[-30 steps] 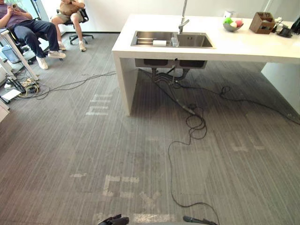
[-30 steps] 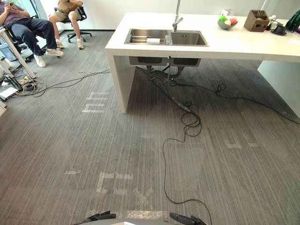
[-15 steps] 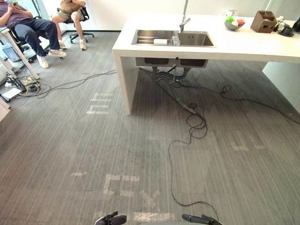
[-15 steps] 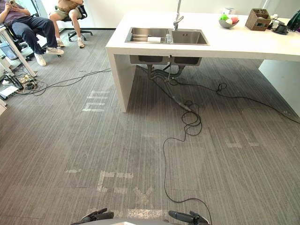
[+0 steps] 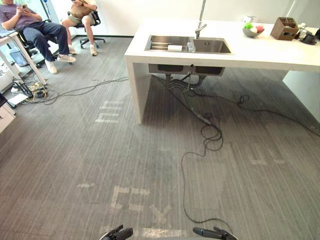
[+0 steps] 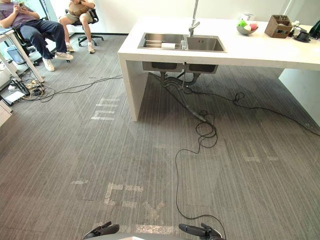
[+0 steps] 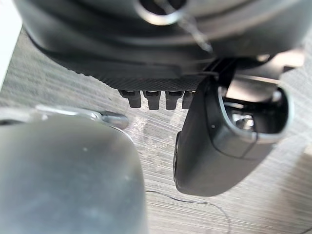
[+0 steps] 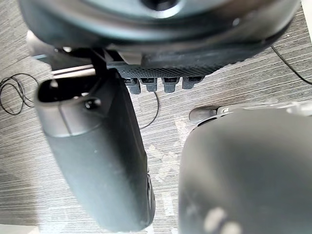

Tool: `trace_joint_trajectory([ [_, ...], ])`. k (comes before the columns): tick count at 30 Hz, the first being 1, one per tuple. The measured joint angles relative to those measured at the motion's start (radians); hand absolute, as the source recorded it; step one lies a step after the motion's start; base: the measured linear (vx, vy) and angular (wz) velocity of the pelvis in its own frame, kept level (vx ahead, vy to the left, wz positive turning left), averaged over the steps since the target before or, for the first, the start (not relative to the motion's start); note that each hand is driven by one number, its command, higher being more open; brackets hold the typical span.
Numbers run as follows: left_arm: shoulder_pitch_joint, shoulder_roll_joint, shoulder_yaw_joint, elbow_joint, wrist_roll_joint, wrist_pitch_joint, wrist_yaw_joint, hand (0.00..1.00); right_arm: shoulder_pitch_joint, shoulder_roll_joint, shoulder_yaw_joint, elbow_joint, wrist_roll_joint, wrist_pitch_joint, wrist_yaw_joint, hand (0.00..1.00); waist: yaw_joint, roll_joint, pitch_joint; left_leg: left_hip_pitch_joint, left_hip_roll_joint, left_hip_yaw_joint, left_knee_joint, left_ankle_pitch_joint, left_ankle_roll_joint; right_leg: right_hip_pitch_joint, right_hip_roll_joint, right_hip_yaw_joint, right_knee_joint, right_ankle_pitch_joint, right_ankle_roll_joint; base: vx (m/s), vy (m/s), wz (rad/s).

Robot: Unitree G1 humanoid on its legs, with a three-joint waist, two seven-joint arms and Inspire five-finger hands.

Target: Walk over to the sink, pick up the cup, carry it to the dishwasher, place the cup inside the dishwasher, then close the dishwasher door

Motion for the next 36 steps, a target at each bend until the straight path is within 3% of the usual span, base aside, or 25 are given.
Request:
trace_joint_trajectory([
  [2, 0.001, -0.003, 0.0, -0.002, -0.018, -0.008, -0.014, 1.0, 0.0, -0.001, -0.002, -0.004, 0.005, -0.011, -0.008, 1.0, -0.005, 0.0, 0.006, 0.0, -0.006, -0.016, 0.0, -0.003, 0.001, -0.039, -0.014, -0.013, 0.097, -0.061, 0.008, -0.06, -0.002, 0.24],
  [4, -0.001, 0.006, 0.0, -0.014, -0.02, -0.022, -0.034, 1.0, 0.01, 0.009, -0.004, -0.021, 0.044, -0.026, -0.029, 1.0, -0.008, -0.018, 0.014, -0.002, -0.037, -0.02, 0.001, -0.014, 0.021, -0.126, -0.071, -0.028, 0.299, -0.174, 0.029, -0.04, 0.034, 0.37],
  [6, 0.005, 0.01, 0.0, -0.031, -0.023, -0.031, -0.039, 1.0, 0.015, 0.014, -0.006, -0.03, 0.071, -0.038, -0.037, 1.0, -0.007, -0.029, 0.024, 0.0, -0.062, -0.012, 0.001, -0.02, 0.034, -0.172, -0.115, -0.031, 0.42, -0.209, 0.044, 0.01, 0.052, 0.18],
  [8, 0.014, 0.008, 0.0, -0.039, -0.04, -0.028, -0.036, 1.0, 0.01, 0.006, -0.006, -0.03, 0.08, -0.045, -0.034, 1.0, -0.008, -0.023, 0.043, 0.022, -0.064, -0.006, 0.003, -0.021, 0.057, -0.234, -0.131, -0.023, 0.577, -0.208, 0.053, 0.04, 0.058, -0.04],
  [11, 0.012, 0.012, 0.0, -0.039, -0.052, -0.019, 0.002, 1.0, 0.025, 0.016, -0.036, -0.031, 0.12, -0.058, -0.038, 1.0, -0.011, -0.012, 0.054, 0.052, -0.029, -0.01, 0.035, -0.055, 0.065, -0.266, -0.112, -0.029, 0.587, -0.246, 0.031, 0.09, 0.005, 0.0],
  [14, -0.005, 0.007, 0.017, -0.037, -0.034, -0.004, 0.023, 1.0, 0.03, 0.028, -0.073, -0.032, 0.161, -0.063, -0.033, 1.0, -0.014, -0.005, 0.072, 0.065, 0.03, -0.012, 0.078, -0.109, 0.042, -0.33, -0.074, -0.055, 0.476, -0.217, 0.034, 0.19, -0.061, -0.02],
  [16, -0.007, -0.005, 0.063, -0.037, -0.009, -0.001, 0.027, 1.0, 0.038, 0.04, -0.085, -0.055, 0.178, -0.062, -0.025, 1.0, -0.017, -0.006, 0.083, 0.088, 0.064, -0.01, 0.11, -0.155, 0.022, -0.372, -0.052, -0.042, 0.379, -0.136, 0.035, 0.25, -0.103, 0.0],
  [17, -0.008, -0.015, 0.097, -0.038, 0.007, 0.008, 0.03, 1.0, 0.053, 0.049, -0.091, -0.082, 0.183, -0.058, -0.02, 1.0, -0.016, -0.007, 0.085, 0.104, 0.078, -0.011, 0.143, -0.199, 0.007, -0.398, -0.047, -0.025, 0.317, -0.084, 0.038, 0.25, -0.127, 0.04],
  [19, -0.006, -0.035, 0.162, -0.04, 0.029, 0.019, 0.04, 1.0, 0.078, 0.064, -0.117, -0.122, 0.189, -0.046, -0.008, 1.0, -0.015, -0.01, 0.088, 0.14, 0.082, -0.015, 0.214, -0.294, -0.021, -0.416, -0.057, 0.007, 0.272, -0.057, 0.035, 0.45, -0.253, 0.16],
  [20, -0.006, -0.053, 0.196, -0.047, 0.053, 0.02, 0.052, 1.0, 0.084, 0.07, -0.145, -0.133, 0.197, -0.031, 0.002, 1.0, -0.018, -0.009, 0.088, 0.167, 0.086, -0.034, 0.249, -0.359, -0.037, -0.429, -0.072, 0.018, 0.314, -0.02, 0.008, 0.55, -0.316, 0.3],
  [21, -0.006, -0.066, 0.206, -0.048, 0.069, 0.02, 0.059, 1.0, 0.084, 0.068, -0.159, -0.137, 0.197, -0.021, 0.008, 1.0, -0.024, -0.001, 0.084, 0.175, 0.099, -0.043, 0.249, -0.378, -0.037, -0.448, -0.066, 0.01, 0.365, 0.008, -0.002, 0.62, -0.371, 0.49],
  [22, -0.005, -0.085, 0.212, -0.048, 0.086, 0.019, 0.067, 1.0, 0.089, 0.063, -0.167, -0.154, 0.198, -0.014, 0.019, 1.0, -0.043, 0.024, 0.068, 0.19, 0.128, -0.056, 0.23, -0.393, -0.032, -0.473, -0.051, -0.01, 0.436, 0.01, 0.001, 0.61, -0.311, 0.43],
  [23, -0.002, -0.119, 0.231, -0.047, 0.108, 0.021, 0.077, 1.0, 0.093, 0.049, -0.169, -0.178, 0.192, -0.004, 0.032, 1.0, -0.039, 0.056, 0.045, 0.205, 0.171, -0.06, 0.237, -0.375, -0.033, -0.49, -0.015, -0.017, 0.494, -0.033, 0.057, 0.61, -0.3, 0.21],
  [24, -0.006, -0.131, 0.253, -0.052, 0.111, 0.021, 0.075, 1.0, 0.08, 0.044, -0.171, -0.174, 0.189, 0.002, 0.029, 1.0, -0.031, 0.069, 0.041, 0.19, 0.186, -0.06, 0.277, -0.356, -0.04, -0.489, 0.003, -0.018, 0.501, -0.054, 0.045, 0.61, -0.306, -0.15],
  [26, -0.012, -0.142, 0.254, -0.07, 0.122, 0.019, 0.083, 1.0, 0.056, 0.042, -0.171, -0.16, 0.184, 0.012, 0.027, 1.0, -0.033, 0.069, 0.039, 0.129, 0.207, -0.081, 0.424, -0.299, -0.05, -0.458, 0.035, -0.023, 0.48, -0.081, 0.018, 0.53, -0.303, -0.24],
  [28, -0.028, -0.138, 0.249, -0.067, 0.145, 0.006, 0.094, 1.0, 0.038, 0.037, -0.168, -0.134, 0.186, 0.006, 0.027, 1.0, -0.035, 0.077, 0.038, 0.016, 0.226, -0.106, 0.725, -0.188, -0.107, -0.371, 0.078, -0.026, 0.421, -0.11, -0.031, 0.59, -0.254, -0.17],
  [29, -0.03, -0.138, 0.249, -0.067, 0.147, -0.001, 0.094, 1.0, 0.034, 0.035, -0.162, -0.127, 0.187, 0.003, 0.026, 1.0, -0.036, 0.078, 0.039, -0.012, 0.231, -0.101, 0.803, -0.187, -0.11, -0.34, 0.09, -0.021, 0.401, -0.123, -0.051, 0.57, -0.177, -0.12],
  [31, -0.037, -0.142, 0.241, -0.079, 0.161, -0.069, 0.098, 1.0, 0.03, 0.028, -0.122, -0.118, 0.195, -0.009, 0.018, 1.0, -0.035, 0.075, 0.045, -0.13, 0.247, -0.048, 1.069, -0.229, -0.086, -0.184, 0.136, -0.003, 0.283, -0.141, -0.08, 0.53, -0.128, -0.02],
  [32, -0.037, -0.144, 0.235, -0.085, 0.164, -0.09, 0.1, 1.0, 0.029, 0.028, -0.113, -0.117, 0.196, -0.011, 0.012, 1.0, -0.034, 0.073, 0.047, -0.162, 0.243, -0.039, 1.1, -0.246, -0.082, -0.149, 0.142, 0.004, 0.258, -0.145, -0.088, 0.49, -0.079, -0.06],
  [34, -0.036, -0.151, 0.155, -0.203, 0.217, -0.151, 0.126, 1.0, 0.004, 0.021, -0.067, -0.102, 0.198, -0.015, -0.004, 1.0, -0.006, 0.062, 0.064, -0.321, 0.207, 0.021, 1.074, -0.336, -0.041, -0.053, 0.135, 0.045, 0.194, -0.164, -0.123, 0.55, 0.004, -0.28],
  [36, -0.045, -0.144, 0.094, -0.334, 0.274, -0.177, 0.163, 1.0, -0.034, 0.022, -0.044, -0.08, 0.196, -0.009, -0.005, 1.0, 0.013, 0.036, 0.084, -0.429, 0.173, 0.113, 0.909, -0.355, -0.022, -0.006, 0.083, 0.057, 0.185, -0.177, -0.144, 0.52, 0.113, -0.51],
])
